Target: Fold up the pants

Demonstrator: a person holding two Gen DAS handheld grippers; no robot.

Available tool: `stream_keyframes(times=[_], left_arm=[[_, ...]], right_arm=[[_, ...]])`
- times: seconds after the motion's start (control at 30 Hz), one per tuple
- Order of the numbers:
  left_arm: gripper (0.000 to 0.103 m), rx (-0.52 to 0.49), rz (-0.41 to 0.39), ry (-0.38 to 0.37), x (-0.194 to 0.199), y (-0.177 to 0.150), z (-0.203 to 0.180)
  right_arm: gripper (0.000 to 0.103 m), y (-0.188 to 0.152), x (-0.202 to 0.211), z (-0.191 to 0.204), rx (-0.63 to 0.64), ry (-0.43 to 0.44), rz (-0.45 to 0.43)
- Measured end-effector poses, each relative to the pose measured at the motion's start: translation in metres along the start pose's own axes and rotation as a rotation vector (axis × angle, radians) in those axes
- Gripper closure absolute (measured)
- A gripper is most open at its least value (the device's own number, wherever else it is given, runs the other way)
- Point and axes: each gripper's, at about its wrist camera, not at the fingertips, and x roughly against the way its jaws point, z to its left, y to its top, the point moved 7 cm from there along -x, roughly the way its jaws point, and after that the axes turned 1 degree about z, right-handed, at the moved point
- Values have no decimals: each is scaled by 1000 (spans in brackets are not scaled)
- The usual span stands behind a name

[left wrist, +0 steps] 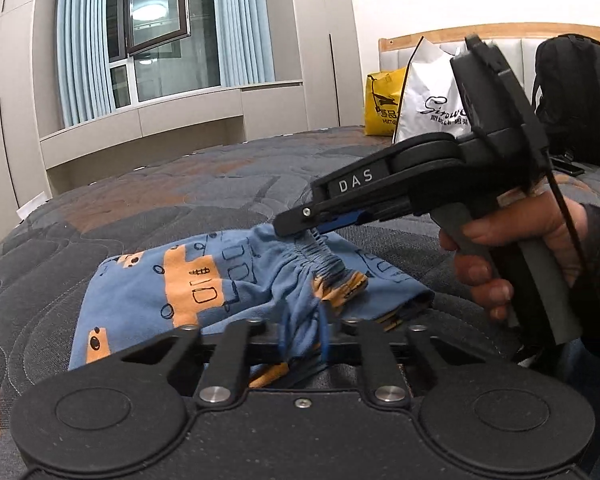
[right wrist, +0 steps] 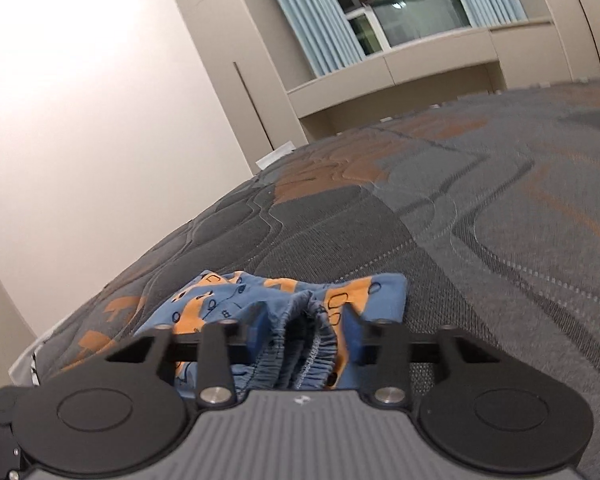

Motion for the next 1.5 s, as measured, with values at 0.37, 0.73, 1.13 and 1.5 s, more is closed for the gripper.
stream_keyframes(times=[0.37,0.73,1.13,1.5], left_arm=[[98,50,-41,-60,11,18,-5],[99,61,14,-122,-6,3,-11],[19,272,-91,-18,26,18,43],[1,344,41,303,14,-2,113]], right_arm=[[91,11,27,-1,-26,-16,-94],[91,-1,28,-18,-42,-132,-45],[30,-3,38,-8,25,-221,-79],[0,-14,29,37,332,-363,-66]])
